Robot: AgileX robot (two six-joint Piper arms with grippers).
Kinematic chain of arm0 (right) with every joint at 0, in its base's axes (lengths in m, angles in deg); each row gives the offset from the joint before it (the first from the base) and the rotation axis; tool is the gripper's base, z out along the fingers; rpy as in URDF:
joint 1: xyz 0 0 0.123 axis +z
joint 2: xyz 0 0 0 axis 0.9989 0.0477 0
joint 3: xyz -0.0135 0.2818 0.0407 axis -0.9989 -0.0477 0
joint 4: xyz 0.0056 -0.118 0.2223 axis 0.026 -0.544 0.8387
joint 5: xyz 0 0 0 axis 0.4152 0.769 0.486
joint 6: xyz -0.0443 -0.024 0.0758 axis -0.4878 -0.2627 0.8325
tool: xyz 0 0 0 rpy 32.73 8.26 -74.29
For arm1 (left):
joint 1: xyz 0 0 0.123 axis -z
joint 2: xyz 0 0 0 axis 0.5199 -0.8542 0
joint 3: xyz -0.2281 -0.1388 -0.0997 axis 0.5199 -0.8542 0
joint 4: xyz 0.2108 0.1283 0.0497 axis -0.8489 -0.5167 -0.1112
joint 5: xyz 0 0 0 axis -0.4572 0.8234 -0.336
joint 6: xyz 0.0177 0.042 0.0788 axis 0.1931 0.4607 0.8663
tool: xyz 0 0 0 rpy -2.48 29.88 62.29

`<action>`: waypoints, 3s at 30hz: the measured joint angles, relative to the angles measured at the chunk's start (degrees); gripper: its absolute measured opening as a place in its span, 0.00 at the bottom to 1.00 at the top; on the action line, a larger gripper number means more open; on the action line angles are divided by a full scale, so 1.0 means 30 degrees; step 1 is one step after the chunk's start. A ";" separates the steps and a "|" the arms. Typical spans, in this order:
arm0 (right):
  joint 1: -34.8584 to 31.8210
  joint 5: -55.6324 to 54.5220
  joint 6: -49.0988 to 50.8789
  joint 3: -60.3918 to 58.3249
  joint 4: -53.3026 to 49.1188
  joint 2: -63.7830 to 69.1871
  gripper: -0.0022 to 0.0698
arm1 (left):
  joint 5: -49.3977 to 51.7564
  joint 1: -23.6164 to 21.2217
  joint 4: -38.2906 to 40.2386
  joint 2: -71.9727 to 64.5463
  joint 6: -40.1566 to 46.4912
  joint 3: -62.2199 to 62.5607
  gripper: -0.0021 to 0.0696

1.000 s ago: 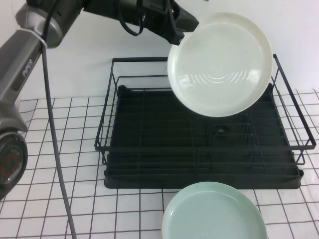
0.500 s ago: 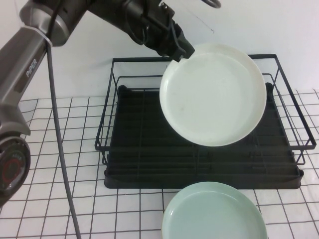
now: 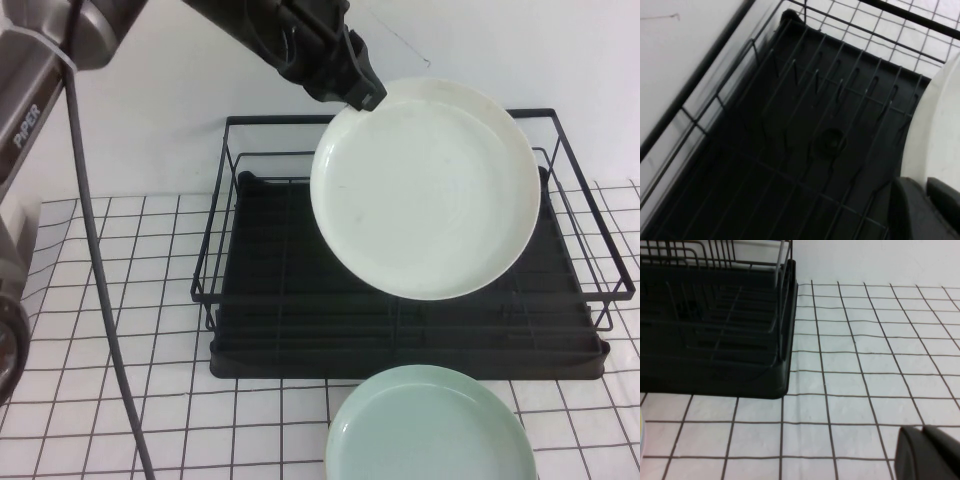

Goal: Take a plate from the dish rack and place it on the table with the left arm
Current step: Place the plate from the table

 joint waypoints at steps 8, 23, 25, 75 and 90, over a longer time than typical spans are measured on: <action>0.0000 0.0000 0.0000 0.0000 0.0000 0.0000 0.03 | 0.0172 0.2080 -0.2004 0.1540 -0.1113 0.0000 0.03; 0.0000 0.0000 0.0000 0.0000 0.0000 0.0000 0.03 | -0.1505 0.3034 -0.3281 0.8207 -0.2736 -0.8480 0.03; 0.0000 0.0000 0.0000 0.0000 0.0000 0.0000 0.03 | -0.2871 0.3034 -0.2906 0.9454 -0.2767 -1.0904 0.03; 0.0000 0.0000 0.0000 0.0000 0.0000 0.0000 0.03 | -1.4797 0.3034 0.4696 0.7310 -0.0337 -2.5324 0.03; 0.0000 0.0000 0.0000 0.0000 0.0000 0.0000 0.03 | -1.4625 0.3034 0.6390 0.6478 0.1042 -2.5324 0.03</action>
